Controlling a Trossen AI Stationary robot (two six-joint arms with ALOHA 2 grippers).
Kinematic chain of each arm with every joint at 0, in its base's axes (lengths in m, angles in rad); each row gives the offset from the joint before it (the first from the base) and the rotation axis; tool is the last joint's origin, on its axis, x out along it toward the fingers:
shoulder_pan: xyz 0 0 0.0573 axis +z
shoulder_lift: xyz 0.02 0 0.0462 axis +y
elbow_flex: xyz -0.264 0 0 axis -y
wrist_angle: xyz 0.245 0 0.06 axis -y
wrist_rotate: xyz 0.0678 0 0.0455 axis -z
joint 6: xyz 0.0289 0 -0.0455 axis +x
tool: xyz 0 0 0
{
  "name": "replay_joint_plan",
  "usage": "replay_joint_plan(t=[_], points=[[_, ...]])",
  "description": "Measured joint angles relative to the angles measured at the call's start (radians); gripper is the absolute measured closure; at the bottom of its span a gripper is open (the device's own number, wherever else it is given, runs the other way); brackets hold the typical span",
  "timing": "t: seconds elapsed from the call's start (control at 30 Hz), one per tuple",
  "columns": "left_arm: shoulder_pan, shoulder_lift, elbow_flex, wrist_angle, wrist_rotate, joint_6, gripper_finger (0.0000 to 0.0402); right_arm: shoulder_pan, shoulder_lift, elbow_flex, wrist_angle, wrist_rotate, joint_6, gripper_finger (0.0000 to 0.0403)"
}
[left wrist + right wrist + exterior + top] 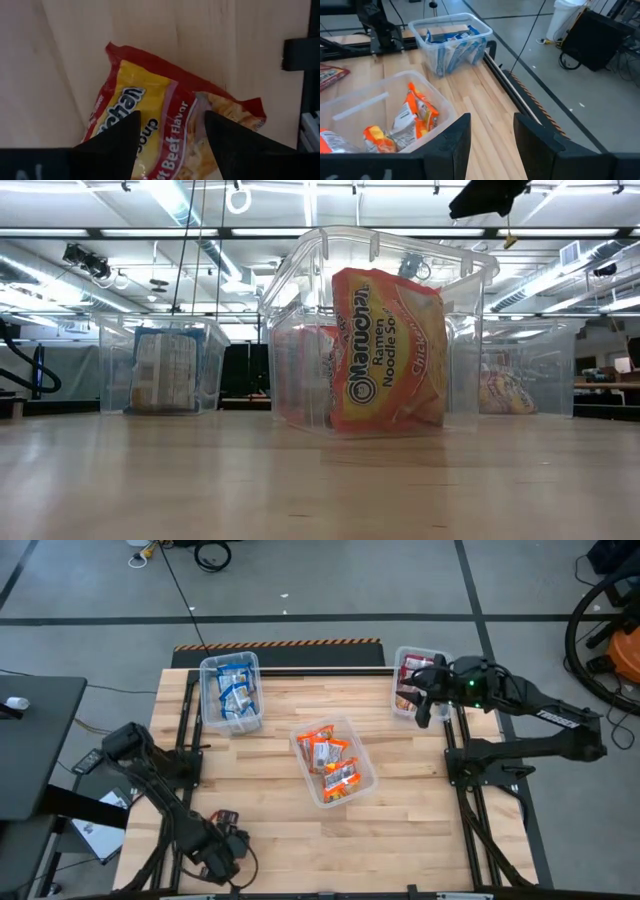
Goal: Sort Maruchan noodles
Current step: Put the red noodle pack into the right transparent bin
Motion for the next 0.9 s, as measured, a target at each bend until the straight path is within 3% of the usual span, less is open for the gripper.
replay_joint_plan(t=[0.2, 0.53, 0.7, 0.9], points=[[-0.003, 0.039, 0.0, 0.076, 0.037, 0.067, 0.0228, 0.019, 0.01, 0.0, 0.01, 0.0, 0.002, 0.0249], [0.012, 0.048, 0.0, 0.064, 0.054, 0.063, 0.0384, 0.034, 0.012, 0.0, 0.1, -0.001, -0.001, 0.0249], [0.043, 0.038, 0.038, -0.006, 0.121, 0.019, 0.0393, 0.044, 0.012, 0.0, 0.146, -0.045, -0.033, 0.0249], [0.115, -0.092, 0.135, -0.134, 0.053, 0.046, 0.0398, 0.097, 0.039, 0.0, 0.29, -0.045, -0.1, 0.0249]])
